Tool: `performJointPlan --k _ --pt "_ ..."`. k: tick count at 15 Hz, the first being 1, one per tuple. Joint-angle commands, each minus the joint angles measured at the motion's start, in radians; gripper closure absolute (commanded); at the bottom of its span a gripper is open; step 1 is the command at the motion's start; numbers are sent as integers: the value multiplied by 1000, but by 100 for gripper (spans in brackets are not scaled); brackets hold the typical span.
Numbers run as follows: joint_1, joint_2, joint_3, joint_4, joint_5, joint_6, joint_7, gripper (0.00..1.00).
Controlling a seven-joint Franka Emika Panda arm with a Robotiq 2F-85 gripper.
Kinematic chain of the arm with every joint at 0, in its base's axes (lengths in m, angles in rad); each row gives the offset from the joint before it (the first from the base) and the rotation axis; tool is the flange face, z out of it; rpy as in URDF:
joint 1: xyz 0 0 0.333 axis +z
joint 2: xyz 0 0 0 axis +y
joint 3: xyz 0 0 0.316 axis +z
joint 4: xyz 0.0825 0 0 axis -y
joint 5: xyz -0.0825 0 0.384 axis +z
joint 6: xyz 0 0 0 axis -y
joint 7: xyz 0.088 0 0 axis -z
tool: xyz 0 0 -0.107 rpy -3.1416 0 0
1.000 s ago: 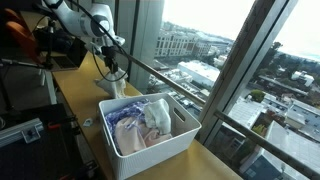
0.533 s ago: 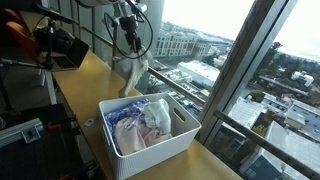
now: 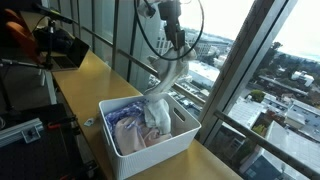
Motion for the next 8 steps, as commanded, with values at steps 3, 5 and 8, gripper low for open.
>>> performJointPlan --k 3,5,8 --pt "-65 -11 -13 46 51 -33 -51 100" --pt "-62 -24 -3 8 42 -19 -36 100" --pt "-41 -18 14 -83 18 14 -4 100"
